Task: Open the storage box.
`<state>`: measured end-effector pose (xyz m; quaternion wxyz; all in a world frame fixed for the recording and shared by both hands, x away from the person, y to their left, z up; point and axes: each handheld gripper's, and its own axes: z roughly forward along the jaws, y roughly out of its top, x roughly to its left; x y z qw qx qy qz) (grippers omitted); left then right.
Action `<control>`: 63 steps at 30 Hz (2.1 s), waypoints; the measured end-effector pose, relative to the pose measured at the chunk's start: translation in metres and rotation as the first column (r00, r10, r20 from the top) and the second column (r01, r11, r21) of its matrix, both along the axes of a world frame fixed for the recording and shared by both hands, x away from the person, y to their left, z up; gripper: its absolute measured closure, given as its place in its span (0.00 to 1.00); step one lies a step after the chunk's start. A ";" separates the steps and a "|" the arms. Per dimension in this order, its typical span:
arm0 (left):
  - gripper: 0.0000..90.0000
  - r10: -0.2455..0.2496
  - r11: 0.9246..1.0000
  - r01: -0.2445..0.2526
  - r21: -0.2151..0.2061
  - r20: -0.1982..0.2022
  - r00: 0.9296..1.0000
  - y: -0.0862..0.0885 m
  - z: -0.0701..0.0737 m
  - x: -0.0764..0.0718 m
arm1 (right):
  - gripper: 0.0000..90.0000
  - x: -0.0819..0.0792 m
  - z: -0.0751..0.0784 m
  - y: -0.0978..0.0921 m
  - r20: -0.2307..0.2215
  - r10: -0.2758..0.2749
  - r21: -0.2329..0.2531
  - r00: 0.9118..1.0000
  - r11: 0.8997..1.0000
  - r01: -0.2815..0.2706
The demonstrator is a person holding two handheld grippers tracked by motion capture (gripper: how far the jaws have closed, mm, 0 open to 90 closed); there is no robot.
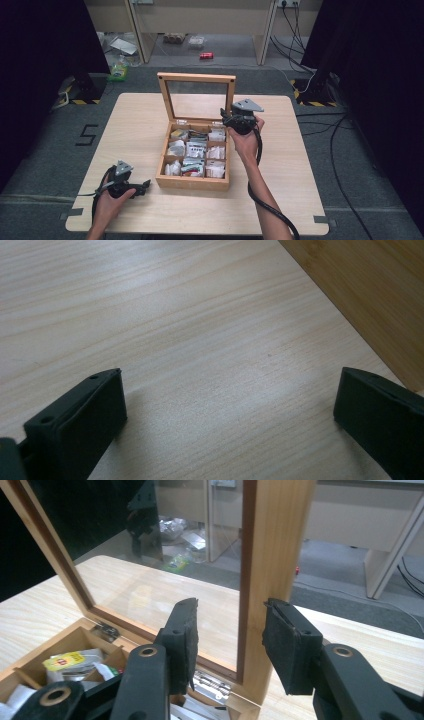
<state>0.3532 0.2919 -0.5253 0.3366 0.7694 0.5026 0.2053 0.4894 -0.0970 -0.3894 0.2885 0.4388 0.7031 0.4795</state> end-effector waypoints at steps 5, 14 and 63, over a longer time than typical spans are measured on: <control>0.00 0.000 1.000 0.000 0.000 0.000 1.000 0.000 0.000 0.000 | 0.63 0.003 -0.001 0.000 -0.006 -0.017 -0.018 1.000 1.000 0.017; 0.00 -0.001 1.000 0.001 0.000 -0.001 1.000 0.000 0.000 0.000 | 0.62 0.006 -0.004 0.004 -0.026 -0.034 -0.027 0.999 0.999 0.033; 0.00 0.000 1.000 0.000 -0.001 0.003 1.000 0.000 0.000 0.000 | 0.59 -0.040 -0.015 -0.004 -0.107 0.117 0.027 0.987 0.993 -0.114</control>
